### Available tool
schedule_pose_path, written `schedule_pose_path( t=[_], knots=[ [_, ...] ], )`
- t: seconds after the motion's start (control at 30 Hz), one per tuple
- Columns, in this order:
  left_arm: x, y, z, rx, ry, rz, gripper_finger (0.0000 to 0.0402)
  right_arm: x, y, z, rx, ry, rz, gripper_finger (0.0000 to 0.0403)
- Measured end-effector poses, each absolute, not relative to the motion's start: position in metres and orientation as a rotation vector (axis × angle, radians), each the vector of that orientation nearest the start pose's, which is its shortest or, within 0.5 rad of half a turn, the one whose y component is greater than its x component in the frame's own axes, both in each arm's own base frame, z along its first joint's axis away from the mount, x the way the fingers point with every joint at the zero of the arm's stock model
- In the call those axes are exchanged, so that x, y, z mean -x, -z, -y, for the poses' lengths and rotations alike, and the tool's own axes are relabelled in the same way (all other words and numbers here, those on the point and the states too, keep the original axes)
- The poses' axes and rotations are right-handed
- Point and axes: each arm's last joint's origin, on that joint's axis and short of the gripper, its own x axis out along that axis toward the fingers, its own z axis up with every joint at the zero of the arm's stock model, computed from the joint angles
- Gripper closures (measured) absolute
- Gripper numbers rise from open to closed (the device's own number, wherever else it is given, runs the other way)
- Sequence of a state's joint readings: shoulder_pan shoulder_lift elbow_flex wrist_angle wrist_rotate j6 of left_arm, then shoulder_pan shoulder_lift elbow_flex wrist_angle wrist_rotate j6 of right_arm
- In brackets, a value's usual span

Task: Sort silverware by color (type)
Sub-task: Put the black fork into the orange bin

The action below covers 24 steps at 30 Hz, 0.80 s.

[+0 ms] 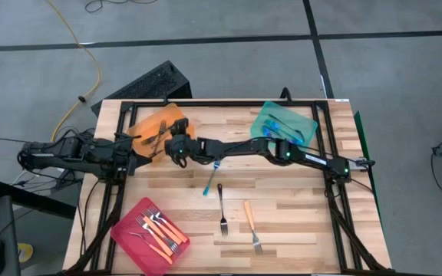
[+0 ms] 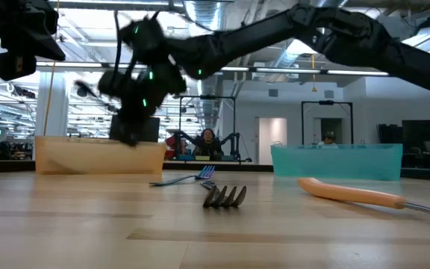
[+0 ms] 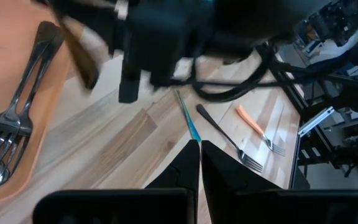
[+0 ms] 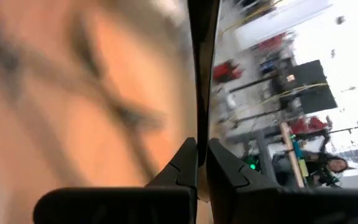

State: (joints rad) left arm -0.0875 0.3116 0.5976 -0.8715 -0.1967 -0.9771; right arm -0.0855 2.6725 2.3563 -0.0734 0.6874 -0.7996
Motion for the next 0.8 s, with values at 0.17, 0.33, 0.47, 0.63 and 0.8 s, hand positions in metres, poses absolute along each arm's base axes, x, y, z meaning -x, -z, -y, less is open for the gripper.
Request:
schedule_pose_path(
  t=[0.17,0.33,0.47,0.63,0.8],
  knots=[
    [-0.067,-0.257,0.0,0.861,-0.386,-0.493,0.0401,-0.587,-0.142,0.062,0.913,0.558,-0.759,0.0369],
    [-0.067,-0.257,0.0,0.854,-0.386,-0.494,0.0401,-0.588,-0.138,0.065,0.919,0.569,-0.766,0.0369],
    [-0.066,-0.256,0.0,0.842,-0.392,-0.495,0.0401,-0.587,-0.138,0.073,0.948,0.571,-0.78,0.0369],
    [-0.066,-0.256,-0.001,0.827,-0.402,-0.491,0.0401,-0.586,-0.138,0.08,0.951,0.568,-0.786,0.0369],
    [-0.066,-0.256,-0.001,0.826,-0.403,-0.491,0.0401,-0.588,-0.138,0.077,0.945,0.504,-0.756,0.0368]
  ],
)
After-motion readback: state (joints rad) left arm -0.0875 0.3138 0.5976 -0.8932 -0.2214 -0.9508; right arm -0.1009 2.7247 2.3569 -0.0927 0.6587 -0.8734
